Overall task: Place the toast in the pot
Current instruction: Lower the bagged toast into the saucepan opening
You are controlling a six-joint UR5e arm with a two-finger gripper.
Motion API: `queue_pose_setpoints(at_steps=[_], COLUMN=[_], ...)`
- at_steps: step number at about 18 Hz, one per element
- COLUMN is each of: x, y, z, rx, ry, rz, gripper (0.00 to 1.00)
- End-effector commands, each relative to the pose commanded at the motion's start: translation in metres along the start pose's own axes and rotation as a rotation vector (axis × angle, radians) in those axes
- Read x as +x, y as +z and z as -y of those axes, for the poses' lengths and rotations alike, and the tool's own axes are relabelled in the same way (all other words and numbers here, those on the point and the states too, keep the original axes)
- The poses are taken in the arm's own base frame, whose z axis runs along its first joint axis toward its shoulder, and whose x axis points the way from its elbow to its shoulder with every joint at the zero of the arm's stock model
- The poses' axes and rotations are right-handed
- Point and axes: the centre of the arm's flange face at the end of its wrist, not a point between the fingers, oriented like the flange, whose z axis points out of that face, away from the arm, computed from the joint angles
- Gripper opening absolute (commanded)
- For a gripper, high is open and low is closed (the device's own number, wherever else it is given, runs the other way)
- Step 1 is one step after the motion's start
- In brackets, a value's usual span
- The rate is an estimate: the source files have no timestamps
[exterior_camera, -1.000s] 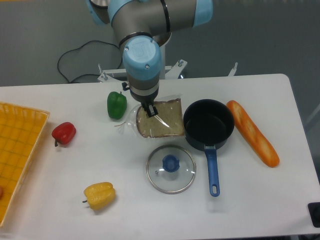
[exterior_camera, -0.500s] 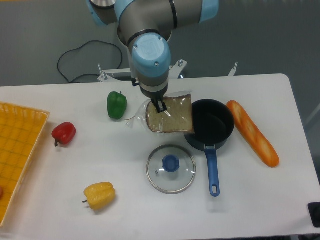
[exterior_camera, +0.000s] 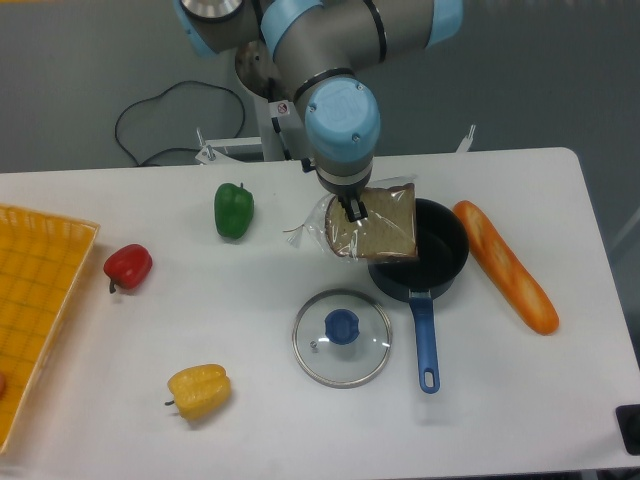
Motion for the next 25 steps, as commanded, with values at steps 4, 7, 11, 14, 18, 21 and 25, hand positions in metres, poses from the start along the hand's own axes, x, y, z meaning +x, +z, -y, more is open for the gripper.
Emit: queue_pose_setpoints(at_steps=[4,7,11,14,18,21,25], x=[-0.009,-0.014,-0.02,-0.024,-0.031,-0.033,-0.034], y=[0.006,0.014,0.015,0.012,0.02,0.022,0.026], z=[0.0,0.002,0.0,-0.003,-0.001,-0.001,-0.001], rx=[0.003,0.004,-0.002,-0.031,-0.039,-0.042,-0.05], ry=[0.002,0.004,0.0,-0.002,0.003,0.002,0.005], rz=[-0.01,-0.028,-0.01,0.018,0.012,0.008,0.0], gripper=[0.0,0.01,0.03,0.03,0.03,0.03,0.03])
